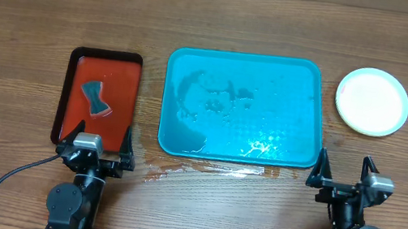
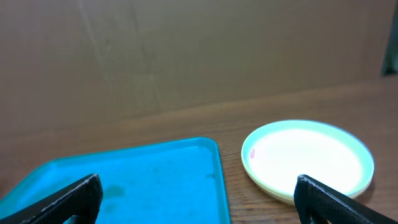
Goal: Clean dirty plates on tray and stack at the side
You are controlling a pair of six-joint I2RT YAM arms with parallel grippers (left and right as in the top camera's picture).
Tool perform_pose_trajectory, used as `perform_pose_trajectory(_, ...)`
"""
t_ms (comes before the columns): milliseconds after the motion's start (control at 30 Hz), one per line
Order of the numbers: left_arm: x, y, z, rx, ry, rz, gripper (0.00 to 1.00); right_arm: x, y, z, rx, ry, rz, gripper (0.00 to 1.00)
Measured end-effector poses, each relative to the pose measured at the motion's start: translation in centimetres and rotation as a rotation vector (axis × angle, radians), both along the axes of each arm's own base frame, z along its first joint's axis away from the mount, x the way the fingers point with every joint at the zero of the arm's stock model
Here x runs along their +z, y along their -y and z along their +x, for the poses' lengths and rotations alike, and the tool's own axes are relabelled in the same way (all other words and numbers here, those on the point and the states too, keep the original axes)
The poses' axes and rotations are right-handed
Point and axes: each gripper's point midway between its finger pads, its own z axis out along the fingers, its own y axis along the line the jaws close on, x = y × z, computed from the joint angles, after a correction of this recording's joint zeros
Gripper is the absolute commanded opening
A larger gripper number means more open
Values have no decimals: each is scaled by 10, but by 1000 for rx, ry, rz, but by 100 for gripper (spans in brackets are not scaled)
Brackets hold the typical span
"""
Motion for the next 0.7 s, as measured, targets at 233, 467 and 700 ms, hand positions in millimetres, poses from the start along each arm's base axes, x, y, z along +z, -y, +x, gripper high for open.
perform_pose_trajectory(233,0,0,0,0,0,0,99,-1,-7,0,40,2,-106,100)
perform_pose_trajectory(467,0,0,0,0,0,0,100,-1,-7,0,42,3,-125,100)
perform_pose_trajectory(700,0,0,0,0,0,0,100,-1,-7,0,43,4,-130,100)
